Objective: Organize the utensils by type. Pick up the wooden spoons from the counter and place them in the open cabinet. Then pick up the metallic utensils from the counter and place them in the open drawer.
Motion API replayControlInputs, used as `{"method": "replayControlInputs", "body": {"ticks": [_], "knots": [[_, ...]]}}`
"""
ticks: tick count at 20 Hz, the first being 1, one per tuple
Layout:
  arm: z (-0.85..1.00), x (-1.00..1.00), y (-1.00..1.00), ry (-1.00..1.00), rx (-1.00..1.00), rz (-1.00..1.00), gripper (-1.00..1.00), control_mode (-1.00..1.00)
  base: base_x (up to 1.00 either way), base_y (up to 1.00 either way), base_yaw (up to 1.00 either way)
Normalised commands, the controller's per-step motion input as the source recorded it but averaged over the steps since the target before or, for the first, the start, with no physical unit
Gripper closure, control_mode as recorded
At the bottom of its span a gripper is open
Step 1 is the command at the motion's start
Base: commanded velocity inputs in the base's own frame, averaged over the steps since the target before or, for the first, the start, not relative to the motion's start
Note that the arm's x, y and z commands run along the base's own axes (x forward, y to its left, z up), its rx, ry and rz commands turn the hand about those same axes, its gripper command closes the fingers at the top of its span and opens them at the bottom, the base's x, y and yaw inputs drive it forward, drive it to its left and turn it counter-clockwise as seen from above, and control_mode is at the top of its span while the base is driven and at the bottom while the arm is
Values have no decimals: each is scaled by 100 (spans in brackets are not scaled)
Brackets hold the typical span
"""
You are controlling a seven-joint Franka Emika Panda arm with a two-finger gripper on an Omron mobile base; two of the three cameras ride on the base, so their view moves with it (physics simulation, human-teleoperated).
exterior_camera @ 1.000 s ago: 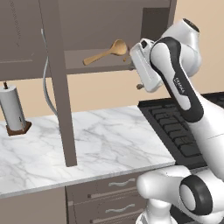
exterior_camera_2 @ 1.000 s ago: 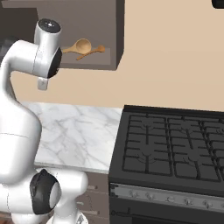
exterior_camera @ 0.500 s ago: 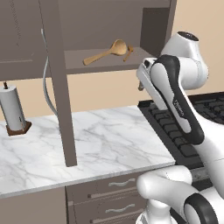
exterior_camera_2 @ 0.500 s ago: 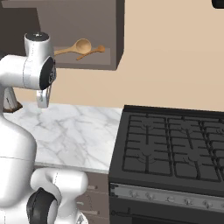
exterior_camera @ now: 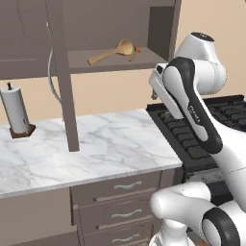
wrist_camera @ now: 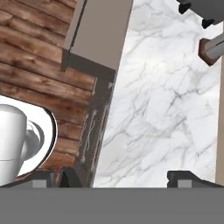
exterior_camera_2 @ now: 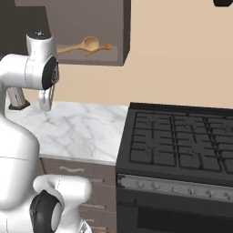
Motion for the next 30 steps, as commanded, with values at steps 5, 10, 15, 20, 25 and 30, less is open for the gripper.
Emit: {"method": "replayControlInputs", "body": {"ticks": [5, 10, 15, 20, 25, 30], "knots": [[0, 0, 0, 0, 0, 0, -100, 100, -100, -40, 0], [0, 0, 0, 0, 0, 0, -100, 100, -84, -40, 17], [0, 0, 0, 0, 0, 0, -100, 100, -45, -15, 90], [0, 0, 0, 0, 0, 0, -100, 100, -11, -2, 100], [0, 0, 0, 0, 0, 0, -100, 100, -7, 0, 100], [0, 0, 0, 0, 0, 0, -100, 100, -6, 0, 100]]}}
